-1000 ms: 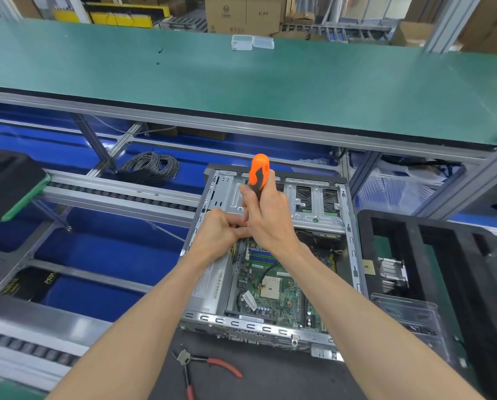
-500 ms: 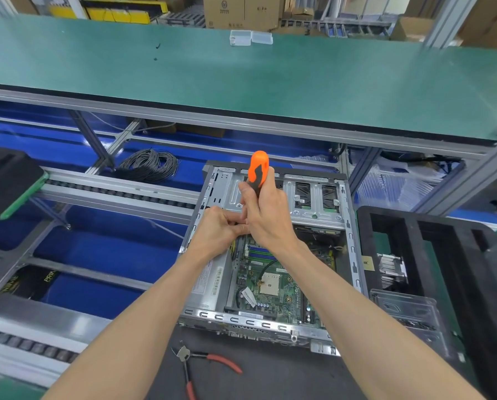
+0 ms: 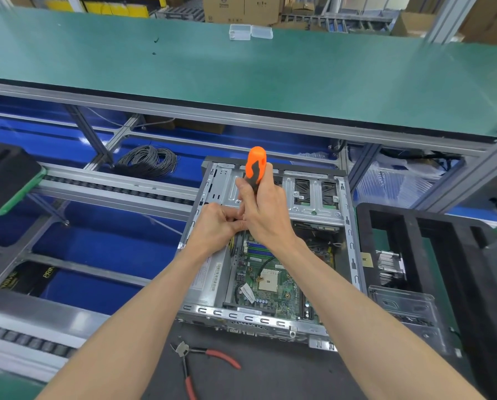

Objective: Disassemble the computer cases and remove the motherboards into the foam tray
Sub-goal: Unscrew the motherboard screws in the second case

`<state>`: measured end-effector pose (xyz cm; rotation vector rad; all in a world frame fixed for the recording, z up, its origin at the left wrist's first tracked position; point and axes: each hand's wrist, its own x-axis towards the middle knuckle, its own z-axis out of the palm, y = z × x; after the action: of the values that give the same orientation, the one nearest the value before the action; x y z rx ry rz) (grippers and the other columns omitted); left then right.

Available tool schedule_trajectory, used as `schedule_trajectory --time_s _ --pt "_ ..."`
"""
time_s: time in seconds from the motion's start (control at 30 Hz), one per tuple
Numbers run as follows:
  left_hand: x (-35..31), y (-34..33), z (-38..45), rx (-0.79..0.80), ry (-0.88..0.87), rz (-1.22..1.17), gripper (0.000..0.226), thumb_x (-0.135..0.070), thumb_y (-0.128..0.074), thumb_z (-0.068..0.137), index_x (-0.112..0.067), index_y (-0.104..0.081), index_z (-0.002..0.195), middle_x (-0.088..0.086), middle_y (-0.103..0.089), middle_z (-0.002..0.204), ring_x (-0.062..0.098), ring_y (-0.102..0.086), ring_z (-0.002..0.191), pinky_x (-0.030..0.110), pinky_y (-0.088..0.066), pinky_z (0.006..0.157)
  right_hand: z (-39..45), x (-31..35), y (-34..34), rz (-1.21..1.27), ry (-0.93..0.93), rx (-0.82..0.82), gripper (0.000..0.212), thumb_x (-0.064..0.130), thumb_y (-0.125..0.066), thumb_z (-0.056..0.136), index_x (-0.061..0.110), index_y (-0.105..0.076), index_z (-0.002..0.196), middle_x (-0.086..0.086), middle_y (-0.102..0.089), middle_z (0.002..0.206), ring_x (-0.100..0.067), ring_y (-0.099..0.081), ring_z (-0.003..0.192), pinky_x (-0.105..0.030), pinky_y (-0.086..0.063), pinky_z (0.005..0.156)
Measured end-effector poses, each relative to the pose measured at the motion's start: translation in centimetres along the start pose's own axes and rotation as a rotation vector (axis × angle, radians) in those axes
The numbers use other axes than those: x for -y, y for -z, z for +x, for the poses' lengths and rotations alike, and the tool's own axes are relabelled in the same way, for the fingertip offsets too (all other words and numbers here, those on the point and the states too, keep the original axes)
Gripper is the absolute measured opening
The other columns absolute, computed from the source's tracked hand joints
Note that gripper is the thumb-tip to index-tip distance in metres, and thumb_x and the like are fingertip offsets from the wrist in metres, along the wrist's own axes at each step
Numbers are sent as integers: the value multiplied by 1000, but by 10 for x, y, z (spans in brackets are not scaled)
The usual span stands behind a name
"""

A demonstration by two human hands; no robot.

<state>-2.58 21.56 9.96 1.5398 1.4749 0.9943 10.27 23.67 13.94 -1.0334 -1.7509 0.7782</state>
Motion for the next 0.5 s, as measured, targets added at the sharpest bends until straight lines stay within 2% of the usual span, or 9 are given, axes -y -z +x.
schedule_trajectory --time_s 0.13,0.17,0.2,0.23,0.27,0.3,0.37,0.43,0.5 --pt "-5 0 -3 6 20 -20 44 -4 -74 85 -33 -69 52 -10 -48 39 2 -31 38 14 -27 44 0 1 0 9 -14 15 21 34 -47 104 15 -40 104 -18 -57 67 -36 -58 55 -51 -48 51" --pt "-6 0 -3 3 21 -42 44 -2 -73 84 -33 -69 53 -9 -53 39 -1 -28 42 15 -25 44 0 2 1 11 -12 21 20 34 -48 103 15 -40 104 -17 -58 67 -35 -58 56 -50 -48 52" --pt "-6 0 -3 0 21 -62 41 -1 -73 84 -31 -70 57 -7 -60 44 -3 -33 40 20 -23 45 -1 3 1 9 -6 29 20 33 -49 103 15 -42 103 -15 -58 68 -32 -60 58 -49 -49 54" --pt "-5 0 -4 -2 21 -67 34 0 -74 84 -25 -72 61 -7 -65 51 -5 -18 62 28 -25 48 0 5 3 -3 6 34 19 32 -52 102 14 -44 102 -11 -60 70 -27 -61 60 -46 -50 57" --pt "-4 0 -4 -7 28 -48 24 -3 -75 84 -18 -75 65 -7 -64 50 0 -22 79 30 -28 49 2 5 5 -23 19 38 18 31 -55 101 15 -48 99 -6 -60 72 -21 -61 64 -40 -50 59" --pt "-3 0 -4 -19 42 -17 15 -8 -78 83 -13 -77 70 -6 -58 43 -1 -20 55 26 -28 47 4 7 9 -38 27 45 17 30 -59 98 15 -51 96 -2 -61 75 -16 -58 67 -32 -48 60" --pt "-1 0 -4 -58 69 24 6 -14 -82 80 -12 -79 75 -9 -50 42 3 -32 42 15 -31 48 11 8 19 -33 29 84 14 25 -66 92 17 -56 88 2 -61 79 -11 -54 71 -21 -43 63" --pt "1 0 -3 -80 75 39 6 -15 -83 79 -15 -80 75 -9 -50 45 4 -36 42 12 -32 48 15 9 25 -46 40 113 16 26 -71 88 14 -60 86 0 -62 80 -12 -55 71 -24 -45 64" --pt "0 0 -3 -80 65 57 4 -15 -83 80 -12 -80 78 -12 -43 40 5 -32 40 11 -28 46 13 10 24 -138 64 50 25 32 -77 84 12 -62 85 -1 -60 76 -16 -55 67 -31 -47 64"
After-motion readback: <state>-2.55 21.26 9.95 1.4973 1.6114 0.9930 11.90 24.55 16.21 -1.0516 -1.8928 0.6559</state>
